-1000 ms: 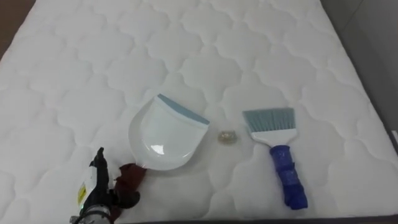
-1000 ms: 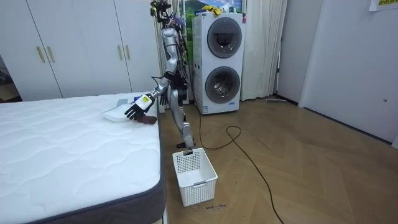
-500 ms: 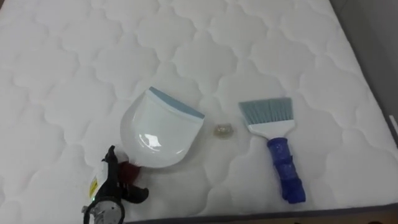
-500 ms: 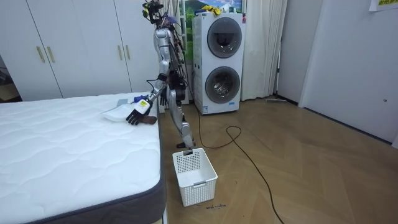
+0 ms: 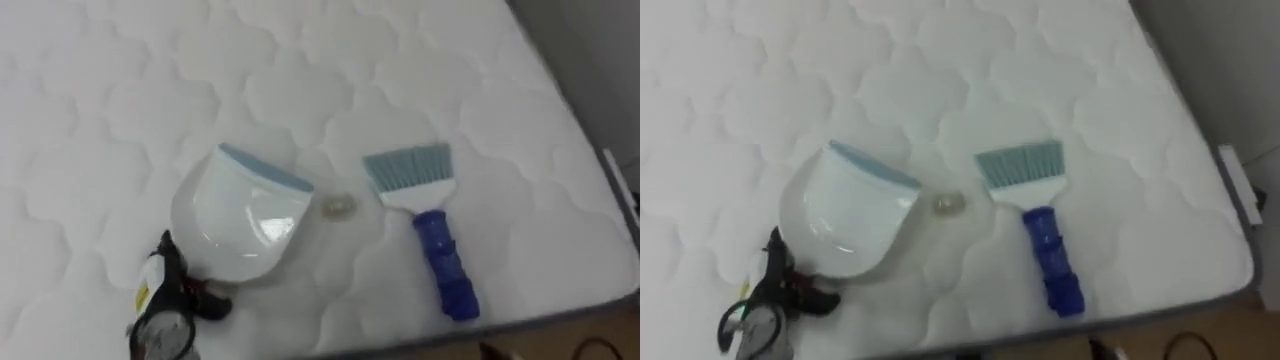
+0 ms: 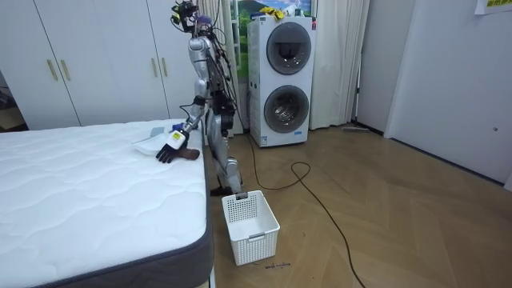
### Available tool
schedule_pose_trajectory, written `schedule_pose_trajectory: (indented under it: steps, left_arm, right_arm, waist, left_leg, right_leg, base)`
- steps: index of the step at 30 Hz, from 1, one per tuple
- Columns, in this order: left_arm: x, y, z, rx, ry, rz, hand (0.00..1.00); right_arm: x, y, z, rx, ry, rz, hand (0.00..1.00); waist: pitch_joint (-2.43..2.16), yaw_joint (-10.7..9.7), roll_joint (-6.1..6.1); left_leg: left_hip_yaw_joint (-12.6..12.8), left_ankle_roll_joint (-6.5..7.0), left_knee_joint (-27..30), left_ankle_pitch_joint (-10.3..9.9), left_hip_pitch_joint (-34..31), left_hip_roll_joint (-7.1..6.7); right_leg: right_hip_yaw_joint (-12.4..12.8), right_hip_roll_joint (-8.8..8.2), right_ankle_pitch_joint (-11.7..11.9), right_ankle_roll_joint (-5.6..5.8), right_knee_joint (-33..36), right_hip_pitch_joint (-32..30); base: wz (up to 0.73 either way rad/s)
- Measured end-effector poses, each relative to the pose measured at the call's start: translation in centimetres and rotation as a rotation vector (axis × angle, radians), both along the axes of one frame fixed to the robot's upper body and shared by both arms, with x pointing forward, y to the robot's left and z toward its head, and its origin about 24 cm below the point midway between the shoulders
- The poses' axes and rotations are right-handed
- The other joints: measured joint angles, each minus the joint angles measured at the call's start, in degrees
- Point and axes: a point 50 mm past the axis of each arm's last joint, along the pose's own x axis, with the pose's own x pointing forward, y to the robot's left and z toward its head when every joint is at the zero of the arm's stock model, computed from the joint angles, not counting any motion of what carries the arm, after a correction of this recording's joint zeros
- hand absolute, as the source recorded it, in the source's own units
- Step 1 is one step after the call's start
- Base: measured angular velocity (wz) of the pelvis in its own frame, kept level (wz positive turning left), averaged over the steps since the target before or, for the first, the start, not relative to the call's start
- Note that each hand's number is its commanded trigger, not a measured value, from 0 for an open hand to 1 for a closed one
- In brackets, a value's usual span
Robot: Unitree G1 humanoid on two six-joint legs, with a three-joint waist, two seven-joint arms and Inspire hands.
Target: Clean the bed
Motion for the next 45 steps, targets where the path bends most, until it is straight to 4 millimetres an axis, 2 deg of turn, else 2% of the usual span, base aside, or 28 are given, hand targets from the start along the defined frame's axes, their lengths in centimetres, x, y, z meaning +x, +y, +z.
schedule_pose_trajectory:
  steps: [2,4,8,15,23,34,35,36,37,42,45]
  left_arm:
    - [0.2,-0.3,0.1,-0.008,-0.008,-0.004,0.0]
    - [0.1,-0.3,0.0,-0.009,-0.006,-0.002,0.0]
    - [-0.5,-0.2,-0.4,-0.005,0.026,0.002,0.0]
    - [-1.1,-0.1,-0.9,-0.017,0.07,-0.007,0.0]
    - [-1.4,0.0,-1.1,-0.02,0.092,-0.01,0.0]
    - [-1.9,0.0,-1.4,-0.014,0.121,-0.023,0.0]
    - [-1.9,0.1,-1.5,-0.013,0.123,-0.022,0.18]
    - [-1.9,0.1,-1.5,-0.013,0.125,-0.022,0.91]
    - [-1.9,0.1,-1.5,-0.012,0.127,-0.022,1.0]
    - [-1.9,0.4,-1.4,0.006,0.122,-0.004,1.0]
    - [-1.4,1.5,-1.0,0.039,0.114,0.012,1.0]
  right_arm:
    - [0.5,0.1,0.1,0.004,-0.009,0.005,0.0]
    - [0.6,0.1,0.1,0.005,-0.005,0.005,0.0]
    - [0.5,-0.1,0.2,0.011,-0.005,-0.007,0.0]
    - [0.6,-0.2,0.2,0.017,-0.003,-0.001,0.0]
    - [0.4,-0.1,0.1,0.03,0.0,-0.005,0.0]
    - [0.1,0.0,0.0,0.028,0.006,-0.003,0.0]
    - [0.1,0.0,0.0,0.027,0.005,-0.008,0.0]
    - [0.1,0.0,0.0,0.026,0.005,-0.01,0.0]
    - [0.1,0.0,0.0,0.023,0.004,-0.012,0.0]
    - [-0.3,-0.1,-0.1,0.016,0.008,-0.036,0.0]
    - [-0.2,-0.2,0.0,0.012,0.006,-0.045,0.0]
  waist:
    - [-0.38,0.2,-0.4]
    - [-0.4,0.7,-0.4]
    - [-0.8,0.8,0.01]
    - [-0.89,0.9,0.03]
    - [-1.23,0.9,-0.26]
    - [-1.24,0.9,-0.28]
    - [-1.24,0.8,-0.28]
    - [-1.24,0.8,-0.28]
    - [-1.24,0.8,-0.27]
    - [-1.21,0.8,-0.04]
    - [-1.15,0.9,0.39]
  left_leg:
    - [0.1,0.27,1.0,0.1,-0.5,-0.61]
    - [0.2,0.4,1.3,0.1,-0.6,-1.14]
    - [0.1,0.64,1.2,0.6,-0.6,-1.58]
    - [-0.1,0.32,1.1,1.0,-0.6,-1.57]
    - [-0.1,0.36,1.1,1.0,-0.5,-1.63]
    - [0.0,0.38,0.8,1.0,0.3,-1.66]
    - [0.0,0.38,0.7,1.0,0.3,-1.65]
    - [0.0,0.38,0.7,1.0,0.3,-1.65]
    - [0.0,0.38,0.6,1.0,0.3,-1.65]
    - [0.0,0.4,0.2,1.0,0.5,-1.65]
    - [0.1,0.48,-0.3,1.0,0.8,-1.64]
  right_leg:
    - [-0.1,-0.55,0.2,0.35,-0.1,0.1]
    - [0.0,-0.73,0.3,0.55,-0.1,0.5]
    - [0.0,-1.16,0.4,0.75,0.0,0.6]
    - [-0.1,-1.12,0.6,0.47,0.0,0.6]
    - [-0.1,-1.21,0.6,0.42,0.1,0.7]
    - [-0.1,-1.17,0.4,0.64,0.0,1.4]
    - [-0.1,-1.17,0.4,0.62,0.0,1.4]
    - [-0.1,-1.17,0.4,0.62,0.0,1.4]
    - [-0.1,-1.17,0.4,0.62,0.0,1.4]
    - [-0.1,-1.14,0.4,0.68,-0.1,1.4]
    - [-0.1,-1.13,0.4,0.72,0.0,1.4]
  base:
    - [0.07]
    - [0.05]
    - [0.05]
    - [0.0]
    - [0.0]
    - [0.0]
    - [0.0]
    - [0.0]
    - [0.0]
    - [0.0]
    - [-0.02]
